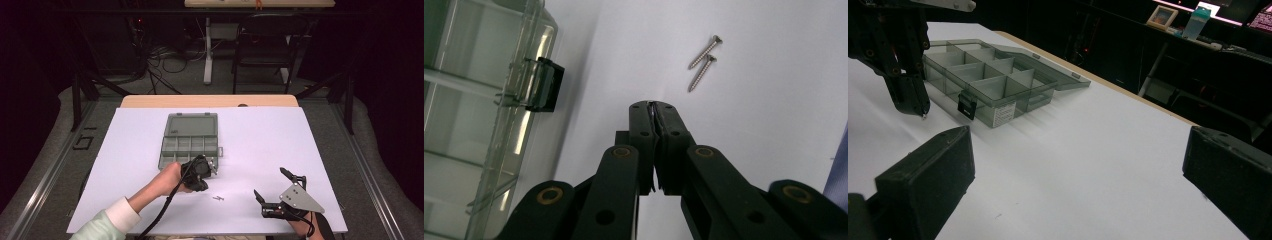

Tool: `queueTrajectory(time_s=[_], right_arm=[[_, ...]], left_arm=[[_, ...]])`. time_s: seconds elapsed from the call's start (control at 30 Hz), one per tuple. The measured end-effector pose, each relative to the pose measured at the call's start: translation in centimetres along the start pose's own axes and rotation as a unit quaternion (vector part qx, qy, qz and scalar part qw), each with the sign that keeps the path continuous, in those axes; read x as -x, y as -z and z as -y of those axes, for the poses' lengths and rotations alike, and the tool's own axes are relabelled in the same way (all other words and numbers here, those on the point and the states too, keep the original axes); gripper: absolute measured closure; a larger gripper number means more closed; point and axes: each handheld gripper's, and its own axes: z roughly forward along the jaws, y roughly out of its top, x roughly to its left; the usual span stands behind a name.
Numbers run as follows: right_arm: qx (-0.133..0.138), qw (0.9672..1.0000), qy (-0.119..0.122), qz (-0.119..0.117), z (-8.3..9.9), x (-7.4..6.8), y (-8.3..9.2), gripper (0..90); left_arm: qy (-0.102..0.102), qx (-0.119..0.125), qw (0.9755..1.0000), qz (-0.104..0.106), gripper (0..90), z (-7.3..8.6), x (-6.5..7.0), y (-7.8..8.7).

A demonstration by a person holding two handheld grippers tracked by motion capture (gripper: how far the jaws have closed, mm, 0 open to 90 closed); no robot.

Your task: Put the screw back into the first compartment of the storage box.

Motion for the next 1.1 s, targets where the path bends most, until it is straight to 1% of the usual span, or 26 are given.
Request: queueTrajectory(time_s=[0.03, 0.27, 0.37, 0.5, 0.53, 0.57, 0.6, 0.7, 0.77, 0.8, 0.83, 0.87, 0.9, 0.93, 1.0, 1.03, 1.1], right_arm=[[0.002, 1.0, 0.0, 0.0, 0.0, 0.0, 0.0, 0.0], [0.0, 1.0, 0.0, 0.001, 0.0, 0.0, 0.0, 0.0], [0.0, 1.0, 0.0, 0.001, 0.0, 0.0, 0.0, 0.0], [-0.002, 1.0, 0.0, 0.002, 0.0, 0.0, 0.0, 0.0], [0.001, 1.0, 0.0, 0.002, 0.0, 0.0, -0.1, 0.0], [-0.003, 1.0, 0.001, 0.003, 0.0, 0.0, 0.0, 0.0], [-0.003, 1.0, 0.001, 0.003, 0.0, 0.0, 0.0, 0.0], [0.0, 1.0, 0.0, 0.001, 0.0, 0.0, -0.1, 0.0], [0.0, 1.0, 0.0, 0.002, 0.0, 0.0, -0.1, 0.0], [-0.004, 1.0, 0.001, 0.003, 0.0, 0.0, -0.1, 0.0], [0.0, 1.0, 0.0, 0.002, 0.0, 0.0, -0.1, 0.0], [-0.003, 1.0, 0.001, 0.003, 0.0, 0.0, -0.1, 0.0], [0.0, 1.0, 0.0, 0.002, 0.0, 0.0, -0.1, 0.0], [-0.004, 1.0, 0.001, 0.003, 0.0, 0.0, -0.1, 0.0], [-0.002, 1.0, 0.001, 0.002, 0.0, 0.0, -0.1, 0.0], [-0.002, 1.0, 0.001, 0.002, 0.0, 0.0, -0.1, 0.0], [-0.004, 1.0, 0.001, 0.002, 0.0, 0.0, -0.1, 0.0]], left_arm=[[0.001, 0.003, 1.0, 0.001, 87.5, 0.1, -0.1, 0.1], [-0.001, -0.008, 1.0, -0.001, 87.5, 0.6, -0.7, 0.9], [0.006, -0.008, 0.9999, -0.004, 87.5, 1.1, -1.2, 1.4], [0.013, -0.008, 0.9999, -0.005, 87.5, 1.5, -1.6, 1.9], [0.013, -0.009, 0.9998, -0.008, 87.5, 1.7, -1.7, 2.1], [0.016, -0.009, 0.9998, -0.012, 87.5, 1.9, -2.0, 2.4], [0.016, -0.009, 0.9998, -0.012, 87.5, 1.9, -2.0, 2.4], [0.026, -0.006, 0.9996, -0.013, 87.5, 2.4, -2.4, 3.1], [0.031, -0.006, 0.9993, -0.017, 87.5, 2.7, -2.9, 3.6], [0.031, -0.006, 0.9993, -0.017, 87.5, 2.7, -2.9, 3.6], [0.035, -0.007, 0.9991, -0.022, 87.5, 2.9, -3.2, 3.9], [0.035, -0.007, 0.9991, -0.022, 87.5, 2.9, -3.2, 3.9], [0.041, -0.004, 0.9988, -0.025, 87.5, 3.2, -3.5, 4.2], [0.041, -0.004, 0.9988, -0.025, 87.5, 3.2, -3.5, 4.2], [0.053, -0.001, 0.9982, -0.028, 87.5, 3.6, -4.0, 4.7], [0.053, -0.001, 0.9982, -0.028, 87.5, 3.6, -4.0, 4.7], [0.06, -0.002, 0.9976, -0.033, 87.5, 3.9, -4.5, 5.2]])
